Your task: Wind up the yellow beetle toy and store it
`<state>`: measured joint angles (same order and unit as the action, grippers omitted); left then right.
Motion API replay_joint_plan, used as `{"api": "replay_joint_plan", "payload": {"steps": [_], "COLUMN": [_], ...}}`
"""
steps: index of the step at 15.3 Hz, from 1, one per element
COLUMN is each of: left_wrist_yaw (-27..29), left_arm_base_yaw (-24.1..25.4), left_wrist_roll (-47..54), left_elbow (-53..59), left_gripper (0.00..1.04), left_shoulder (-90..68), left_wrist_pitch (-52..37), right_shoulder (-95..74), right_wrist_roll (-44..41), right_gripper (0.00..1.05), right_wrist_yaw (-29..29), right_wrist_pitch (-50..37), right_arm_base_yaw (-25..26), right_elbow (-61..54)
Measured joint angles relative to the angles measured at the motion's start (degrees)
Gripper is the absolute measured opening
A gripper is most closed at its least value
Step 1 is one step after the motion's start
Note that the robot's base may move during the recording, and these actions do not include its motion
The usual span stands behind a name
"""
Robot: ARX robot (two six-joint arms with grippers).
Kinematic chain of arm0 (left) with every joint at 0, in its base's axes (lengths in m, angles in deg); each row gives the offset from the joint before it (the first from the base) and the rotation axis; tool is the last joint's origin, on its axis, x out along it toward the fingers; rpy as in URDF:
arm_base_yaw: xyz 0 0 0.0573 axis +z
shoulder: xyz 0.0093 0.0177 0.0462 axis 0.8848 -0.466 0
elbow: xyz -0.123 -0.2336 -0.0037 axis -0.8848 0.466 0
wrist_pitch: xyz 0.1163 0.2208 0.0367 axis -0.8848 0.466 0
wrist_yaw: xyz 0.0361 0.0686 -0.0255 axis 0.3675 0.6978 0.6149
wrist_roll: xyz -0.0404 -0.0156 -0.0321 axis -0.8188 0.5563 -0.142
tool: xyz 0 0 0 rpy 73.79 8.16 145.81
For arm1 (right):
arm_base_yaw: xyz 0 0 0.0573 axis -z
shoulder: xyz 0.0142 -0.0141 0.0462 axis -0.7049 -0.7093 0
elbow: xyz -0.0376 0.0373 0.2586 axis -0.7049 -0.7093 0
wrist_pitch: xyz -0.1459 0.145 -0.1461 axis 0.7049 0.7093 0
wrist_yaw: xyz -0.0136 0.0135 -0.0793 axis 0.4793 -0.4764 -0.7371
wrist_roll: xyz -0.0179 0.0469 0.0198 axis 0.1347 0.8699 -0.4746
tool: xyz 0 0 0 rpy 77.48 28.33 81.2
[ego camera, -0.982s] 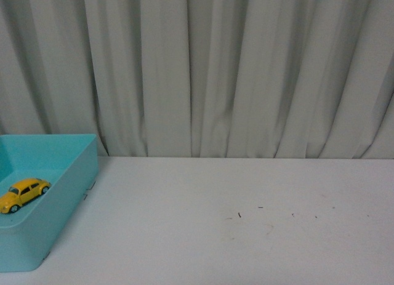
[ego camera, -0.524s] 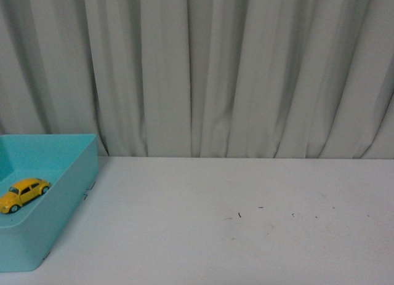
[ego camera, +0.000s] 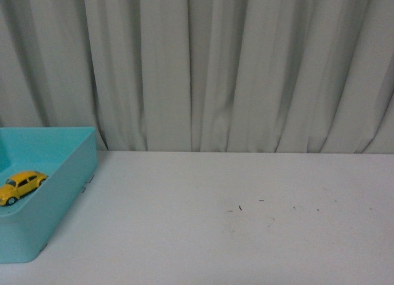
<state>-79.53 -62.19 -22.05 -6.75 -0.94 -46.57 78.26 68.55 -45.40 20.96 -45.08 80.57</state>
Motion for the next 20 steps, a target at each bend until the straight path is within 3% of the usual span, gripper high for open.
{"api": "replay_joint_plan", "payload": {"steps": [20], "left_wrist_yaw": [-0.1], "left_arm_base_yaw": [0.0], "left_wrist_roll": [0.0], "left_elbow": [0.0], "left_gripper": [0.98], "left_shoulder": [0.0], "left_wrist_pitch": [0.1], "right_shoulder": [0.0], "right_wrist_roll": [0.0], "right_gripper": [0.98], "right_wrist_yaw": [0.0], "right_wrist_pitch": [0.1], "right_arm_base_yaw": [0.0], "right_elbow": [0.0]}}
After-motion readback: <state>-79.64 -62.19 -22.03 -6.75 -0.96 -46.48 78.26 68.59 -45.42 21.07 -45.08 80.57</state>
